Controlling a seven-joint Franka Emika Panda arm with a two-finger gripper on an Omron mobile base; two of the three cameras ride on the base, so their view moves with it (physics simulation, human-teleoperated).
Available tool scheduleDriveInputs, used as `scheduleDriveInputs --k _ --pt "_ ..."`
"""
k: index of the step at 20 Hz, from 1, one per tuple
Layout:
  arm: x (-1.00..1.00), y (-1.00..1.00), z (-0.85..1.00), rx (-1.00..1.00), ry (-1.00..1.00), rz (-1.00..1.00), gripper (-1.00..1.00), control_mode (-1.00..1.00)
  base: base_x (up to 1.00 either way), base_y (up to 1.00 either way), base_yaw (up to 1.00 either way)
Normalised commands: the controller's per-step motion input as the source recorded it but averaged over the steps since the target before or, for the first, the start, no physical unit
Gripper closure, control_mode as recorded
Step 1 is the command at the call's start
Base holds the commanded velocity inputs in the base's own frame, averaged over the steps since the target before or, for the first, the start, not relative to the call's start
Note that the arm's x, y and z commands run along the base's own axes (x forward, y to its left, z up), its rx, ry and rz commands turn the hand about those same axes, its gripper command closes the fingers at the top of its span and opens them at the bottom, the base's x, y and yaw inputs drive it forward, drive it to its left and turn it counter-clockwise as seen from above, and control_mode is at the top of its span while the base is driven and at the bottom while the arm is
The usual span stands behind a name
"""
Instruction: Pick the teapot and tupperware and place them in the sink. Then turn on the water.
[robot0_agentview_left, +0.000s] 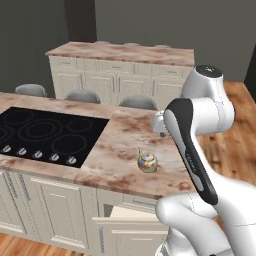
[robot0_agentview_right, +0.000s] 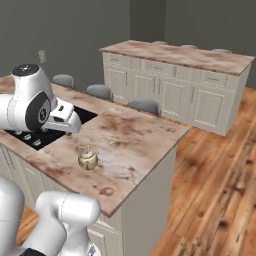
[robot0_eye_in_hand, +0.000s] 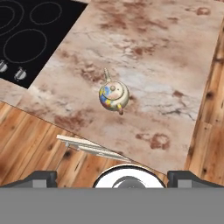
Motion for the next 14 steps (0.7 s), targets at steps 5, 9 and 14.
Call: scheduleDriveInputs --k 5,9,14 --pt "0.0 0.0 0.0 0.0 0.0 0.0 -1.0 1.0 0.0 0.0 0.0" --pt "0.0 0.0 0.0 0.0 0.0 0.0 -1.0 1.0 0.0 0.0 0.0" --pt "0.0 0.0 -0.08 0.01 0.05 0.0 -1.0 -1.0 0.0 0.0 0.0"
